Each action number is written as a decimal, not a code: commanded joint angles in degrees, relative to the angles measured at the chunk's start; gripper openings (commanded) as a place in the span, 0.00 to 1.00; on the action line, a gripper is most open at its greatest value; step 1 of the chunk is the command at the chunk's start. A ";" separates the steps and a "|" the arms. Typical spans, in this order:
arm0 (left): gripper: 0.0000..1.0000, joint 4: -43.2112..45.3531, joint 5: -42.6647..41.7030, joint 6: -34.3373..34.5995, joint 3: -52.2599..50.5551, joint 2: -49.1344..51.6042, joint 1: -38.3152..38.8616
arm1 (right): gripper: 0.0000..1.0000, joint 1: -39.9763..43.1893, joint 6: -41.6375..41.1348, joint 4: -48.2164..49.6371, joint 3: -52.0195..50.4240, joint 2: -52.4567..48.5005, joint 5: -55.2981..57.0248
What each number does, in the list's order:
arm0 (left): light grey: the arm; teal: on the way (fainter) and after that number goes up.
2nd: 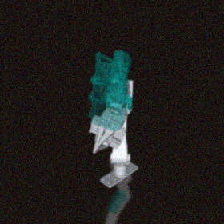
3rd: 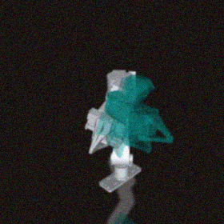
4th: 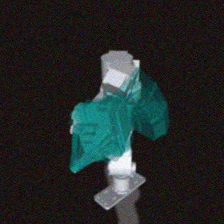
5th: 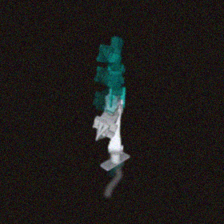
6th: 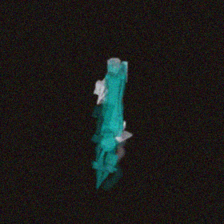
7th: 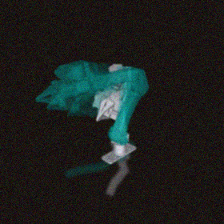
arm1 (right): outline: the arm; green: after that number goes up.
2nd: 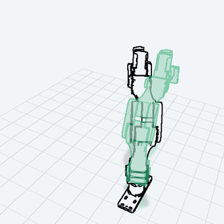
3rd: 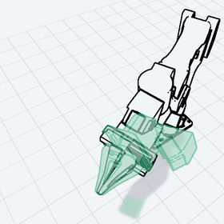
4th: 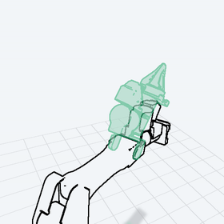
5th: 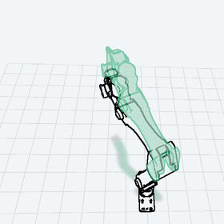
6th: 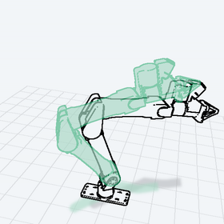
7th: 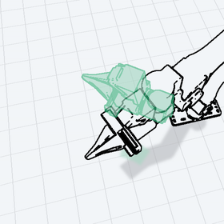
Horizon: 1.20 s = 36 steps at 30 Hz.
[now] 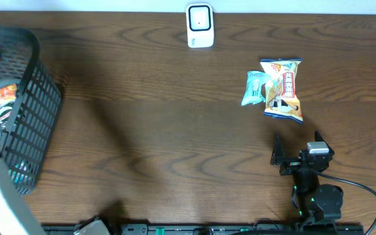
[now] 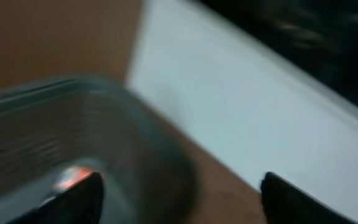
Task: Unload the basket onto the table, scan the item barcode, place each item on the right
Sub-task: 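Return the left gripper to the basket and grasp a green tissue pack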
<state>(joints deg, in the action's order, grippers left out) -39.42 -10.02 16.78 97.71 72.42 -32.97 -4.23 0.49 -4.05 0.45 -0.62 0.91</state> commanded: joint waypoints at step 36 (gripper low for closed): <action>0.98 -31.95 18.64 36.33 -7.58 38.18 -15.34 | 0.99 0.17 0.42 -0.20 -0.15 0.33 0.22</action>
<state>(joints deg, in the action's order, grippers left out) -72.01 6.61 48.34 92.25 110.39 -48.31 -4.23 0.49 -4.03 0.45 -0.62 0.91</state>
